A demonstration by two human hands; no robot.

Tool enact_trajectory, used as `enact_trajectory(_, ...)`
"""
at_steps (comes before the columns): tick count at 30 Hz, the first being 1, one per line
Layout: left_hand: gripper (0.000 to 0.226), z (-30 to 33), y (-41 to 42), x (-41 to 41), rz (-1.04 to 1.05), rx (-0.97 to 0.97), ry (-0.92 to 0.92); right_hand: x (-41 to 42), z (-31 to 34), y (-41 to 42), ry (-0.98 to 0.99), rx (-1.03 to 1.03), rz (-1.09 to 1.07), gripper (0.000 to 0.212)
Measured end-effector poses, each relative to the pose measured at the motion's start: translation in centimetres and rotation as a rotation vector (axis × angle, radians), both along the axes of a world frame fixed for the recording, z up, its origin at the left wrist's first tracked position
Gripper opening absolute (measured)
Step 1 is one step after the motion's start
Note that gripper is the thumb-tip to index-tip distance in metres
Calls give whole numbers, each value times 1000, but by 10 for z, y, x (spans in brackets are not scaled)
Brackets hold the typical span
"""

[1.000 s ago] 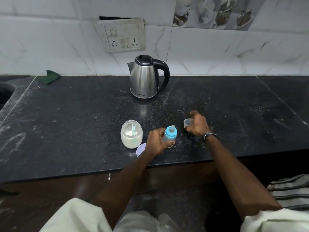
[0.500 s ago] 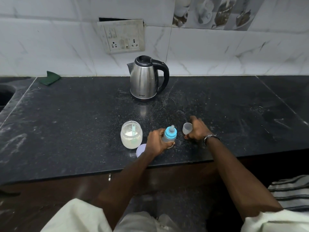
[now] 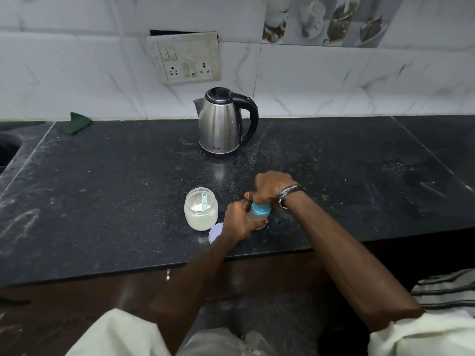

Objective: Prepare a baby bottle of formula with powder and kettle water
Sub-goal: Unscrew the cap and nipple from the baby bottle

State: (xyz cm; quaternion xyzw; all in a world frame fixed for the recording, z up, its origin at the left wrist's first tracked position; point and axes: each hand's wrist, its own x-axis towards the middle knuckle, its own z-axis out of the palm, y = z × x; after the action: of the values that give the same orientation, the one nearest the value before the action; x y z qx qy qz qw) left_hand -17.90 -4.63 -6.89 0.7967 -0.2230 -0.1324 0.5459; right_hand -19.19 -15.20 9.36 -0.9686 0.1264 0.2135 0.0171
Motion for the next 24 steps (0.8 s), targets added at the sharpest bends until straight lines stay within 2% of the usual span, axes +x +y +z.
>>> enact_trajectory(3,49,2,0,-2,-3,-15,-1,0,-12,3,-34,-80,51,38)
enact_trajectory(8,38,3,0,-4,4,-14,-45,-6,-21,-6,-122,-50,167,35)
enact_trajectory(12,34,6,-2,-4,10,19,-66,-13,-24,-5,-179,-75,260,23)
enact_trajectory(24,52,14,0,0,-8,63,-105,-20,-25,-5,-216,-204,485,22)
